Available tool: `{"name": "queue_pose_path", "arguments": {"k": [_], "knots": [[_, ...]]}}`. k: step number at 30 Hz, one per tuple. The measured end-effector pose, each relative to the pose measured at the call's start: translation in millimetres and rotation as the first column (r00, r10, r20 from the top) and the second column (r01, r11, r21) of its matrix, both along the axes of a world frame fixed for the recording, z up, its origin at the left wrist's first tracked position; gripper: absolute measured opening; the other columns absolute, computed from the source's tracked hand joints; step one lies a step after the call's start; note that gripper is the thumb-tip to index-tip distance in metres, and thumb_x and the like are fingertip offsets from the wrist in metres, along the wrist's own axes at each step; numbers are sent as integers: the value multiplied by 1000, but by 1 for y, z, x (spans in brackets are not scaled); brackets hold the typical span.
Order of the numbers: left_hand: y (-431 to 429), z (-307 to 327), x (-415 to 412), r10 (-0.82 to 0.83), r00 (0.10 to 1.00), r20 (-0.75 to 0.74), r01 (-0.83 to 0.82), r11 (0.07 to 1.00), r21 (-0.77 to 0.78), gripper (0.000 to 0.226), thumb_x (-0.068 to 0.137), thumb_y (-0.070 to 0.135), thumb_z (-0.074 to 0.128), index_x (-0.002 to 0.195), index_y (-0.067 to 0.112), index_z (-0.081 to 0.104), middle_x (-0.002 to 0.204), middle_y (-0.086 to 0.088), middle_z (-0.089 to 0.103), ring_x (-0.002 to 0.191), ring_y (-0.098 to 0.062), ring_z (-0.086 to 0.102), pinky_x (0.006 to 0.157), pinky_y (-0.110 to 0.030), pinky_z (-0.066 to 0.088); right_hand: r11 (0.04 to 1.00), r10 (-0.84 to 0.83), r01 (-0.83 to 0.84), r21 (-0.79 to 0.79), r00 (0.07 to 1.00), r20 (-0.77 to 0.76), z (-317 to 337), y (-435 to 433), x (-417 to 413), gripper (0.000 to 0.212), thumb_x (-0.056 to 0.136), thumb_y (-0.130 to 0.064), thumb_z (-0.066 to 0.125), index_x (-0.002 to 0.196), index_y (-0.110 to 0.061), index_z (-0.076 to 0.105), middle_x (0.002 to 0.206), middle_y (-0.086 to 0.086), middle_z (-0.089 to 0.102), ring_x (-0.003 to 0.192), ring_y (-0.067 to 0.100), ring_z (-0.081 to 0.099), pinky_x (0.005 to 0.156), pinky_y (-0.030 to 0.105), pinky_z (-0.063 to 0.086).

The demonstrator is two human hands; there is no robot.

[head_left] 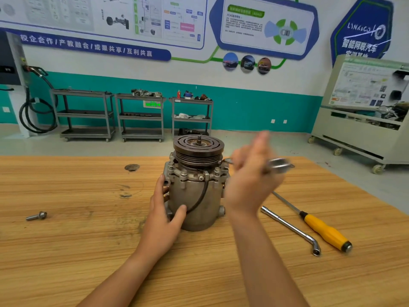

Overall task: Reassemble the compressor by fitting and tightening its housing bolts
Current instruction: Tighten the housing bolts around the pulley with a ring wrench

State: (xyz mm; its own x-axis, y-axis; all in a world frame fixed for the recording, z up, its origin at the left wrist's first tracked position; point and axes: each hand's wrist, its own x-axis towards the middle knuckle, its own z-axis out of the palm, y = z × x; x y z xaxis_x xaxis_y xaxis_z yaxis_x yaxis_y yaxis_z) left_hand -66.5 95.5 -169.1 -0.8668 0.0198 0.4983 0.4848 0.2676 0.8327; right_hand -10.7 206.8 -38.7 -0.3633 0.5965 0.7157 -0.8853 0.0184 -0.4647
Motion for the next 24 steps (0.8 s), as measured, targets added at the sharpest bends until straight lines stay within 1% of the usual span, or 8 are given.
{"name": "queue_pose_path", "arguments": {"k": [2,4,6,9,13,17,21,24], "knots": [[2,2,1,-16,1000,25,16,1000,-15,86,89,25,60,116,77,-3,146,9,30,125,-2,37,96,-24,39,963,149,-161,-218,986,-70,22,31,4,55,95,-34,37,41,-24,44,37,-12,32,35,6,28,43,18,28],[5,5,2,12,999,34,-11,999,-32,87,89,25,60,115,78,-4,147,8,30,128,-5,35,102,-33,39,890,271,-301,-344,953,-133,32,63,2,59,101,-33,31,42,-24,37,37,-9,24,34,10,18,43,18,23],[5,6,1,-1,999,43,2,1000,-29,87,89,25,60,114,80,-4,147,8,30,129,-5,36,102,-33,39,825,335,-340,-451,938,-93,34,82,-6,58,102,-34,30,46,-21,32,38,-7,18,36,11,11,42,18,18],[3,4,2,-3,1000,23,4,1000,-16,88,89,25,59,113,81,-4,147,8,29,125,-3,36,97,-28,39,766,399,-321,-557,917,20,24,98,-24,51,102,-34,31,54,-19,25,39,-6,16,37,11,10,39,19,15],[2,3,1,9,1000,27,-9,1000,-18,88,89,25,59,112,81,-4,147,9,29,128,-5,35,102,-32,38,689,482,-384,-615,876,-6,9,107,-39,57,101,-33,32,45,-20,30,39,-6,17,34,10,11,38,16,15],[3,4,2,12,1000,25,-11,1000,-29,87,89,25,59,112,80,-4,148,9,28,130,-7,35,102,-34,38,707,534,-418,-571,844,43,10,114,-49,65,100,-32,30,37,-21,33,37,-7,16,33,10,12,38,15,17],[2,4,1,18,1000,13,-17,999,-29,86,89,24,59,116,77,-3,146,9,30,125,-4,37,98,-31,39,685,591,-431,-588,800,102,11,122,-51,63,100,-27,30,37,-20,32,36,-6,16,32,10,13,37,16,19],[3,2,0,18,1000,10,-18,999,-32,86,89,24,59,118,75,-3,145,10,31,121,-1,39,94,-26,38,662,540,-370,-652,838,73,-1,116,-40,56,99,-24,31,43,-19,29,37,-6,17,34,11,14,40,16,21]]}}
